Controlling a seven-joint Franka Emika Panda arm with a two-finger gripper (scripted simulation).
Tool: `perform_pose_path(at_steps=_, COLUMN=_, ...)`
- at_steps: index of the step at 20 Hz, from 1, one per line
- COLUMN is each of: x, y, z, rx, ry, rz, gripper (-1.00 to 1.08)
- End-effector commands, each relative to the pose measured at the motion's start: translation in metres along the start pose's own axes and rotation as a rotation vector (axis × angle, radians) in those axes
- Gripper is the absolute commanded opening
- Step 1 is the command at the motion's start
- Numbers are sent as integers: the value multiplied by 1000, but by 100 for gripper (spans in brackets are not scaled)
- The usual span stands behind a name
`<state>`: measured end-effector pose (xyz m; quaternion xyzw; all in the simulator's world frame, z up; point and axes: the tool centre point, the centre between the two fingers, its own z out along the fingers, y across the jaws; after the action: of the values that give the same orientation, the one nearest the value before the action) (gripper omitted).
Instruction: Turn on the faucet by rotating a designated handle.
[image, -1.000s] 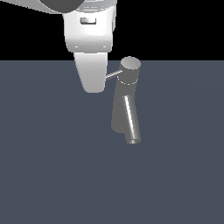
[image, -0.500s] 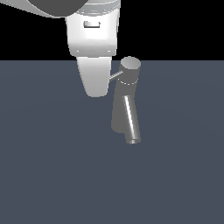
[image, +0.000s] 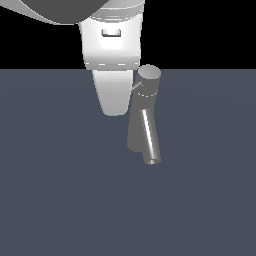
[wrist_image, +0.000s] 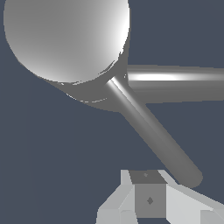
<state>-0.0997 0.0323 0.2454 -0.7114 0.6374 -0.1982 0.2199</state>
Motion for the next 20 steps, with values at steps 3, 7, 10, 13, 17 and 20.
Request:
perform_pose_path(at_steps=3, x=14, y=7, z=1, rx=-4, ry=13, rz=22, gripper=-100)
perform_pose_path(at_steps=7, x=17, y=11, z=1, rx=-5, ry=13, rz=23, gripper=-100)
perform_pose_path(at_steps=10, x=19, y=14, z=1, rx=-5, ry=13, rz=23, gripper=-100)
perform_pose_path(at_steps=13, x=21, y=17, z=1, rx=-5, ry=14, rz=24, gripper=-100)
perform_pose_path(at_steps=17, x=24, y=20, z=0, rx=-6, ry=14, rz=24, gripper=-100)
perform_pose_path(at_steps=20, x=26, y=23, z=0, rx=-6, ry=14, rz=25, gripper=-100)
